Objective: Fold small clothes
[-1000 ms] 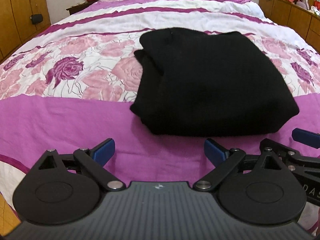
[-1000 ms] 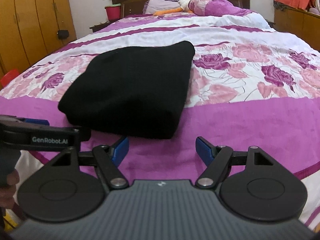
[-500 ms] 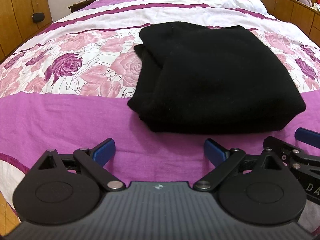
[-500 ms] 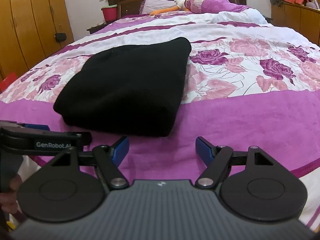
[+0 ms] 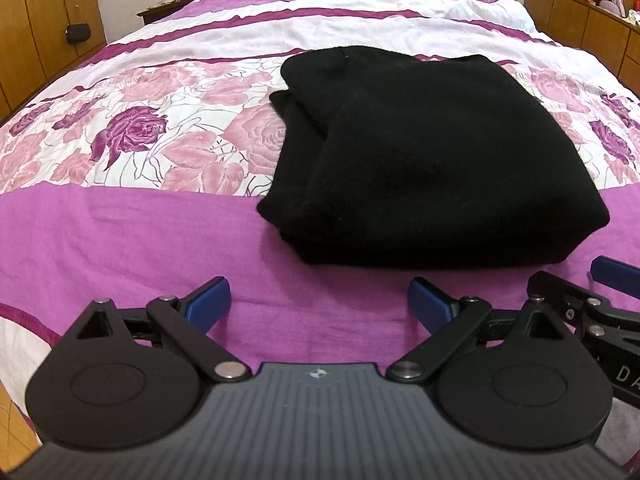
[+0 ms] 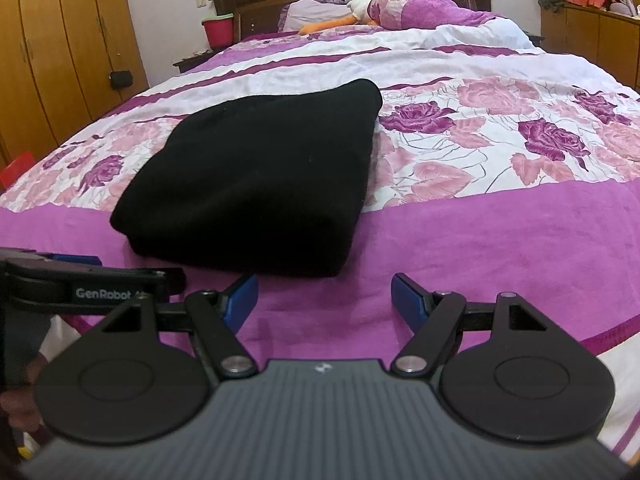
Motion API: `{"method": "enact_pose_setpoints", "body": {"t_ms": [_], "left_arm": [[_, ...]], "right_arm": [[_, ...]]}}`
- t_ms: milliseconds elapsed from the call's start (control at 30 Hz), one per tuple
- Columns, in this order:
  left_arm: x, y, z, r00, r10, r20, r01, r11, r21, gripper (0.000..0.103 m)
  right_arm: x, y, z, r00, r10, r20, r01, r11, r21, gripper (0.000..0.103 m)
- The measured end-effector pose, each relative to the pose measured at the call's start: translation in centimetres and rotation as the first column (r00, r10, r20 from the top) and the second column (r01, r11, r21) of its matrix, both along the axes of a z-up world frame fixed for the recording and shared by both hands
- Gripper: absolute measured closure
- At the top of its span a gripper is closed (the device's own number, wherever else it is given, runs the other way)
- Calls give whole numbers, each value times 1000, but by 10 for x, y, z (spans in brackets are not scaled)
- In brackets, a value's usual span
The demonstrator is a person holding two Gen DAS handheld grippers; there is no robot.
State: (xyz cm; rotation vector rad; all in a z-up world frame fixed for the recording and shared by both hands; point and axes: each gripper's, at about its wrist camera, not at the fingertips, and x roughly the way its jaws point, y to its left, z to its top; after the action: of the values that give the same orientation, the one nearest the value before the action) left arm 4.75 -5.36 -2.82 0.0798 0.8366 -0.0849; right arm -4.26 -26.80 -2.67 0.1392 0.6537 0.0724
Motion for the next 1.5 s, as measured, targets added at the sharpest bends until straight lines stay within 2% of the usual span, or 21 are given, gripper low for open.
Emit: {"method": "enact_pose_setpoints", "body": {"t_ms": [367,1500], "left_arm": [[-3,-2,0,1000,-14,15,13,1000,22,5],[-2,-4,1,1000,-27,14,26,999,27,5]], "right_arm": [[0,1,1,1000,2,1,-2,1000,-1,28],[-1,1,4,1000,4,6,-4,1000,2,28]]}}
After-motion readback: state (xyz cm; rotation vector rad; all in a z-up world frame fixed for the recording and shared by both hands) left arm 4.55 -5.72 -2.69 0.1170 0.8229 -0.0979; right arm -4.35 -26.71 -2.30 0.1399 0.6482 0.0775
